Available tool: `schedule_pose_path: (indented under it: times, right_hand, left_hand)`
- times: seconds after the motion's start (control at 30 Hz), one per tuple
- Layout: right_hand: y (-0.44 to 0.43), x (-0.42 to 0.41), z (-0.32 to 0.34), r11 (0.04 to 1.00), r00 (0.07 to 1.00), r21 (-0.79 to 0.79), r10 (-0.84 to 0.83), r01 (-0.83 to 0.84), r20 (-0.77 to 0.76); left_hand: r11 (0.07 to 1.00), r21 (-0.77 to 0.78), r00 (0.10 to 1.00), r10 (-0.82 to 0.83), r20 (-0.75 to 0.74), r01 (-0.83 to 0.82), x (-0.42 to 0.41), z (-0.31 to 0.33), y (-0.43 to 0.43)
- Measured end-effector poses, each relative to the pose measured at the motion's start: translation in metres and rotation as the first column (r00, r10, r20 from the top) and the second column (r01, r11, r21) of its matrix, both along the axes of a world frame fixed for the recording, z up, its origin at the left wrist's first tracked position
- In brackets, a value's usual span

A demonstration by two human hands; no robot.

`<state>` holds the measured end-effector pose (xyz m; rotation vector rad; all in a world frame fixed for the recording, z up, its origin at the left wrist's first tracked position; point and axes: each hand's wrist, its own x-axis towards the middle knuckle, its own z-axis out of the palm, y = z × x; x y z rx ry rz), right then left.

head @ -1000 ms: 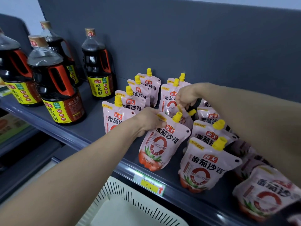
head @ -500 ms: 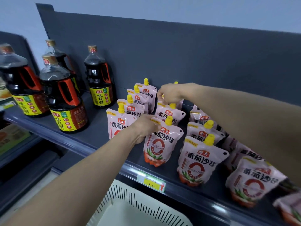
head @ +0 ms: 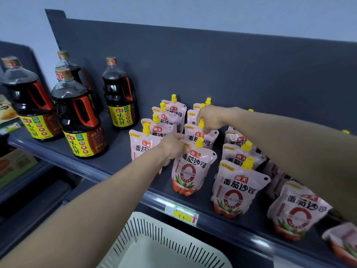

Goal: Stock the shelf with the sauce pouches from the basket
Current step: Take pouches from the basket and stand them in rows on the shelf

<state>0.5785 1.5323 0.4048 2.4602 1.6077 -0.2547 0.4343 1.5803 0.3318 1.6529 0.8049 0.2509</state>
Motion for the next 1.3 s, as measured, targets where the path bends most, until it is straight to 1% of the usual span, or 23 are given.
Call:
schedule_pose_path:
  times: [0.3,0.47,0.57,0.73,0.97,1.03,1.1,1.2,1.3]
  right_hand:
    - [-0.010,0.012,-0.002,1.000,0.999,0.006,0.013,-0.012,-0.049]
    - [-0.013,0.010,-0.002,1.000,1.000,-0.001,0.025,-0.025,0.005]
    - [-0.013,0.008,-0.001,1.000,1.000,-0.011,0.022,-0.022,0.005]
    - [-0.013,0.008,-0.003,1.000,0.999,0.010,-0.005,0.006,-0.040]
    - [-0.016,0.010,-0.006,0.999,0.993,0.031,-0.006,0.010,-0.115]
    - [-0.016,0.011,-0.008,0.999,0.989,0.031,-0.017,0.022,-0.149]
    - [-0.017,0.012,-0.009,0.999,0.986,0.026,-0.027,0.032,-0.164]
    - [-0.019,0.013,-0.006,0.998,0.983,0.013,-0.064,0.067,-0.174]
    - [-0.021,0.011,0.003,0.994,0.976,-0.033,-0.111,0.107,-0.187]
  left_hand:
    - [0.992,0.111,0.997,-0.052,-0.048,0.057,0.001,0.004,0.002]
    - [0.995,0.087,0.998,-0.038,-0.053,0.043,-0.002,0.006,0.004]
    - [0.996,0.079,0.997,-0.039,-0.066,0.044,-0.004,0.007,0.005]
    - [0.994,0.044,0.990,-0.094,-0.104,0.099,-0.007,0.013,0.006]
    - [0.990,0.000,0.987,-0.141,-0.072,0.141,-0.008,0.010,0.004]
    - [0.988,0.025,0.985,-0.152,-0.086,0.155,-0.010,0.010,0.004]
    - [0.979,0.082,0.977,-0.179,-0.112,0.189,-0.010,0.012,0.004]
    - [0.949,0.192,0.961,-0.220,-0.167,0.250,-0.010,0.019,0.005]
    - [0.916,0.258,0.941,-0.251,-0.228,0.307,-0.007,0.026,0.005]
